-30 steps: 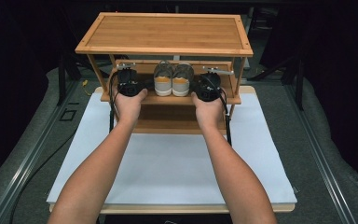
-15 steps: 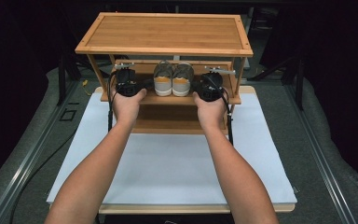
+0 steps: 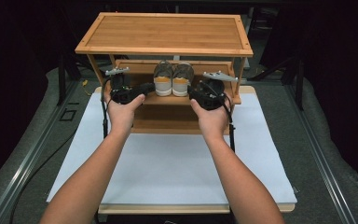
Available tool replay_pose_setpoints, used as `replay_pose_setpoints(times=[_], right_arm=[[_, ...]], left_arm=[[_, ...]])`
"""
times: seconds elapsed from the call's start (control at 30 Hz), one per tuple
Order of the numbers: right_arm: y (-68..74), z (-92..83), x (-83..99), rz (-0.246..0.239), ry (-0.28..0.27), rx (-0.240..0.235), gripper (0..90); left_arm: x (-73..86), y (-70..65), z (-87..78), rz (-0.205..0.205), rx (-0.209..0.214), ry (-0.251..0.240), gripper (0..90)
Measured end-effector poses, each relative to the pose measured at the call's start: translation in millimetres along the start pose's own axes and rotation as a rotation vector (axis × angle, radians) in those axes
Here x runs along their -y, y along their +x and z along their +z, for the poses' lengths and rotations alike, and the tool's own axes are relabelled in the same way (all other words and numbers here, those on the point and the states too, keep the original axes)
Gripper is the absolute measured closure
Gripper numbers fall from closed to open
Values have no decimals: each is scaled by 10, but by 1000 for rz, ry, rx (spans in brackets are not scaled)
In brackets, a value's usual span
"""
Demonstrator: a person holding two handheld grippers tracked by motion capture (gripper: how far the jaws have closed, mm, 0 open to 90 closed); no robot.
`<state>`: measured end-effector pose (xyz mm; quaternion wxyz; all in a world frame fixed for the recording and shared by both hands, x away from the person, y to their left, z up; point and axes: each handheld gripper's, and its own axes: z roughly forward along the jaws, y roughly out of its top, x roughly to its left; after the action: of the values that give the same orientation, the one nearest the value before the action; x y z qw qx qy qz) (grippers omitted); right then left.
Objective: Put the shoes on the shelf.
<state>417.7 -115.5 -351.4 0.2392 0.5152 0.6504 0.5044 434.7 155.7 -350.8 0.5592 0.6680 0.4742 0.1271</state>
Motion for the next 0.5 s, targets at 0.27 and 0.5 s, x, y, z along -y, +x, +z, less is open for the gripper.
replay_pose_setpoints(times=[0.27, 0.5], right_arm=[[71, -227, 35, -71, 7, -29, 504], [46, -336, 177, -132, 33, -16, 482]], left_arm=[[55, -47, -230, 65, 16, -16, 563], [196, 1, -371, 119, 14, 17, 525]])
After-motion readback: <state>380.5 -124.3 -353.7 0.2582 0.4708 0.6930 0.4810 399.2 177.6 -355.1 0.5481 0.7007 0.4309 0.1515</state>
